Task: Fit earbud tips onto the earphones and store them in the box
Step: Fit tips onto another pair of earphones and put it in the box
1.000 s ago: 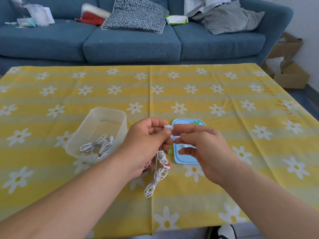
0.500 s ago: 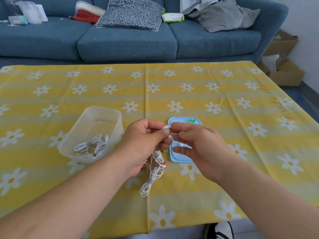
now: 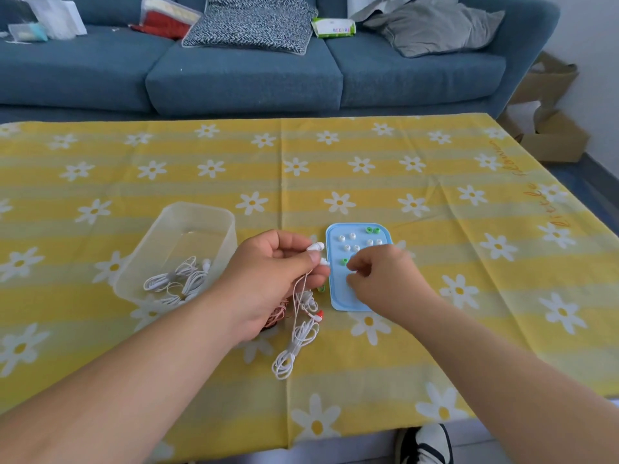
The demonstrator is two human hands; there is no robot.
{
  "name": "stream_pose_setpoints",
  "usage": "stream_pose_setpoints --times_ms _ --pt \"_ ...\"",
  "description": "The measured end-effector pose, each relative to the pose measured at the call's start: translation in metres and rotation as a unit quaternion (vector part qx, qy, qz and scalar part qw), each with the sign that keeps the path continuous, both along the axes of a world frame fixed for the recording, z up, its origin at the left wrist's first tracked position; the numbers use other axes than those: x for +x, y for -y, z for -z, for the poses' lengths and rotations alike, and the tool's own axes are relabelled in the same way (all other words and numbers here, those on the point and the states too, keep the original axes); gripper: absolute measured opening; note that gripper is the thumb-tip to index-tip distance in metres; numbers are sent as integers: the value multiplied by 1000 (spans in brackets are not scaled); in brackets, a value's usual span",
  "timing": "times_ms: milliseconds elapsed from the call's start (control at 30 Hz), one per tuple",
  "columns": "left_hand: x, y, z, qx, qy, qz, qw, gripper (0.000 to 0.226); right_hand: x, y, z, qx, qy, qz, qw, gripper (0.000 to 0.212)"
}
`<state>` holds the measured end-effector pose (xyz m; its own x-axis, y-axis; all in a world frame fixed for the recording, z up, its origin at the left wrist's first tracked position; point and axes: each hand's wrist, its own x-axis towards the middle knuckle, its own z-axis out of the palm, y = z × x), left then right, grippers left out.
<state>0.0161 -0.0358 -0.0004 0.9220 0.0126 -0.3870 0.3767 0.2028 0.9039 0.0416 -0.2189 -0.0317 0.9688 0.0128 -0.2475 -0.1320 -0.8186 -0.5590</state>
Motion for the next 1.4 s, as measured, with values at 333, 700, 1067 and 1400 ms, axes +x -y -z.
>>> stream_pose_setpoints --times_ms 333,700,1067,1400 --pt "-3 -16 -11 -95 -39 -17 995 22 3 -5 7 -40 40 -6 998 15" --pt "-1 -29 -13 -131 -51 -60 988 36 -9 -30 -38 558 -151 111 808 14" --pt "-3 -20 -13 -108 2 -41 993 37 -10 -27 -40 605 -176 108 769 24" --pt "-2 -13 -12 -87 12 -47 995 34 -13 -26 -39 563 -84 96 817 21"
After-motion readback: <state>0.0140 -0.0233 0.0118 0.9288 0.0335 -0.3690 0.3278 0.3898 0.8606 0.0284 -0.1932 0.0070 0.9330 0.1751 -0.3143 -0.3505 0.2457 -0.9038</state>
